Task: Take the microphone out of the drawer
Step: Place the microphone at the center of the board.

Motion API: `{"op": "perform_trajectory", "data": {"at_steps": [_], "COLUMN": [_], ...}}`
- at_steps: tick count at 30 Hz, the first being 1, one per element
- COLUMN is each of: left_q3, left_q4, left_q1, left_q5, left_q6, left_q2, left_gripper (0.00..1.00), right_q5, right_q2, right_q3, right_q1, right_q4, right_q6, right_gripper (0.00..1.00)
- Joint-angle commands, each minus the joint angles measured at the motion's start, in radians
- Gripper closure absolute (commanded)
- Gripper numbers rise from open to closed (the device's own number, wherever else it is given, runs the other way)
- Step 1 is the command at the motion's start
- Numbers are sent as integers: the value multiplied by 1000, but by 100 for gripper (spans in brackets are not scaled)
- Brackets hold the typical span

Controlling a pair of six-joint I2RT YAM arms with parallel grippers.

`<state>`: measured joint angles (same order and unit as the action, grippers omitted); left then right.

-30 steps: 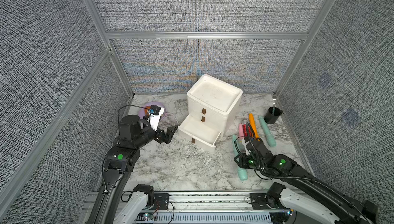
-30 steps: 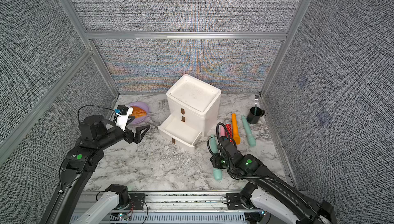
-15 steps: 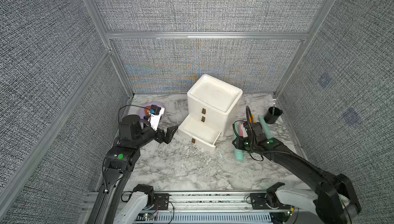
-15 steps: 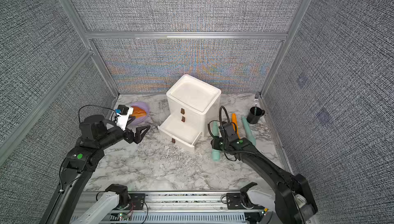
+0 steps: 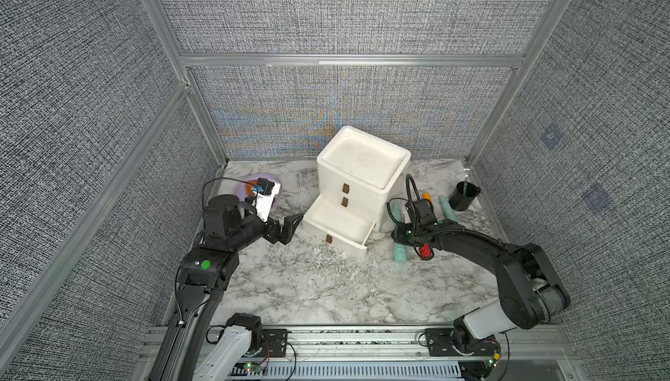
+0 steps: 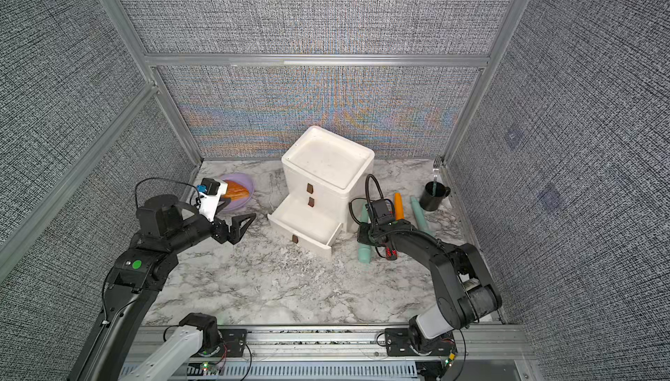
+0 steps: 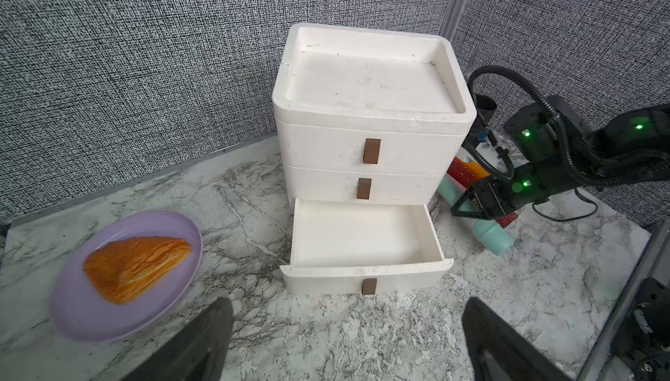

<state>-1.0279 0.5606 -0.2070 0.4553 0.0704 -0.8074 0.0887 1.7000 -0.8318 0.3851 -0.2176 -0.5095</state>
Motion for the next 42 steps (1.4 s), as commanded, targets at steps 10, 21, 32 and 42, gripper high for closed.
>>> {"op": "perform_trajectory", "data": {"at_steps": [10, 21, 32, 42], "left_q3": [-2, -5, -7, -4], "left_q4": [-31, -31, -33, -34], "left_q1": [1, 1, 1, 1], "left_q5": [5, 8, 14, 14], "left_q6": [9, 11, 9, 8], "left_q2": [-10, -18, -19, -17], "left_gripper": [0, 0, 0, 0], "right_q5": [-24, -62, -49, -52], "right_q2": [66, 68, 58, 29], "right_q3": [-41, -25, -16, -9], "right_q1": [-4, -21, -27, -26], "right_q4": [82, 64, 65, 48], "right_q6": [46, 72, 75, 74], "right_gripper": [99, 89, 71, 42]}}
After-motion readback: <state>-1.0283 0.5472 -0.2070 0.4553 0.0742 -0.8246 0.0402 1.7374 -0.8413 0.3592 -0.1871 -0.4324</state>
